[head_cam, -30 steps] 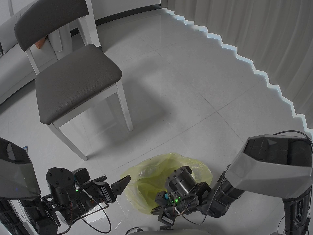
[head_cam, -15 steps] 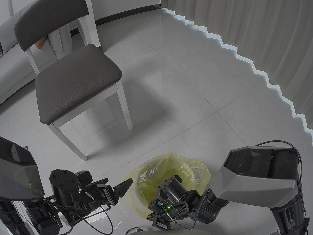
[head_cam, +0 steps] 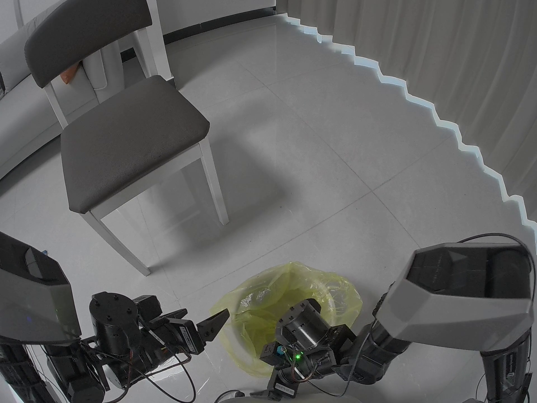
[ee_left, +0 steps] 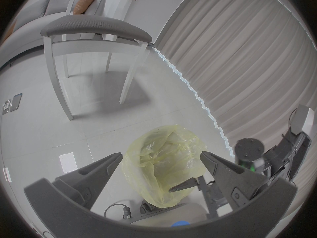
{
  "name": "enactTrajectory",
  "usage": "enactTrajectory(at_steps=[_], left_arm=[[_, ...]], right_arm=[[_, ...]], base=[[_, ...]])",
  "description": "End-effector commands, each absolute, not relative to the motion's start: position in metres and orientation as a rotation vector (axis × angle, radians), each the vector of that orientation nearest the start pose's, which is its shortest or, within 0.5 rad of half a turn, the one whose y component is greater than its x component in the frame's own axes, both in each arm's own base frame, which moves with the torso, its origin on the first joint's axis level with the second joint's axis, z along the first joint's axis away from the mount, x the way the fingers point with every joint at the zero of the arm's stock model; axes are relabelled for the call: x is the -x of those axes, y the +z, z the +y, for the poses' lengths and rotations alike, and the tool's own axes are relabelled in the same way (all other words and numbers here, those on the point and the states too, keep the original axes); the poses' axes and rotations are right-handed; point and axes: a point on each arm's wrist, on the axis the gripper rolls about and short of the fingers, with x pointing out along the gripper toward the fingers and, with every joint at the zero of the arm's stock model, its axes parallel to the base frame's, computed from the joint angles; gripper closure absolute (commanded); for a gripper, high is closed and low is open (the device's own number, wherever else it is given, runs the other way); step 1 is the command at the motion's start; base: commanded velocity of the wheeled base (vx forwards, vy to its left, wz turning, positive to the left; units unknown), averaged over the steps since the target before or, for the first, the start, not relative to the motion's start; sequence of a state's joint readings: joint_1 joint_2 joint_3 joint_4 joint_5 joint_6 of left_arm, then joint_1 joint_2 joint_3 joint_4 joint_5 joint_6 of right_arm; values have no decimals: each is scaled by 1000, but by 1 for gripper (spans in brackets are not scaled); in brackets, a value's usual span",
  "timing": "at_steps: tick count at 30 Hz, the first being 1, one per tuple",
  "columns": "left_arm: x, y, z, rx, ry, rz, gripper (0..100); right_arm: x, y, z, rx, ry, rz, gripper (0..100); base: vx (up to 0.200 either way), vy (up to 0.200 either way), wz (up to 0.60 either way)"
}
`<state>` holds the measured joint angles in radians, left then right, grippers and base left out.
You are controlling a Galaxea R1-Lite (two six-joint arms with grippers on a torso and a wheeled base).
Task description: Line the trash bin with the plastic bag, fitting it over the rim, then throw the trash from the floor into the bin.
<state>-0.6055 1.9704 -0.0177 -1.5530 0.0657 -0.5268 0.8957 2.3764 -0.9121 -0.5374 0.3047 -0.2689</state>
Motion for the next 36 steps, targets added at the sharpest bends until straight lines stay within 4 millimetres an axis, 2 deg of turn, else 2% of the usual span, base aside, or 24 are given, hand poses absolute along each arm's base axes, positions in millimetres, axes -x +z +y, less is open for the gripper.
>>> enactTrajectory(at_steps=[1,7,8,10,14,18,21,24,28,36], left_arm=[[-179,42,-122,368,-414,520,0],[-179,33,-122,351,-398,564,0],[-180,32,-121,352,-391,566,0],[-185,28,-121,349,-380,570,0],[-206,12,-115,324,-349,593,0],[-221,4,-106,341,-348,605,0],[-223,2,-104,347,-348,610,0],[-227,-3,-104,347,-339,621,0],[-229,-4,-102,348,-333,618,0],[-233,-11,-104,346,-331,630,0]], right_arm=[[-208,-5,283,504,1252,743,0],[-195,-9,280,559,1212,754,0],[-197,10,271,539,1182,713,0],[-214,28,251,488,1106,692,0],[-249,38,215,407,942,699,0],[-270,35,185,349,799,740,0],[-279,33,171,311,734,760,0],[-294,22,154,275,665,796,0],[-304,21,151,260,643,789,0],[-307,18,148,260,620,801,0]], base=[[0,0,0],[0,0,0],[0,0,0],[0,0,0],[0,0,0],[0,0,0],[0,0,0],[0,0,0],[0,0,0],[0,0,0]])
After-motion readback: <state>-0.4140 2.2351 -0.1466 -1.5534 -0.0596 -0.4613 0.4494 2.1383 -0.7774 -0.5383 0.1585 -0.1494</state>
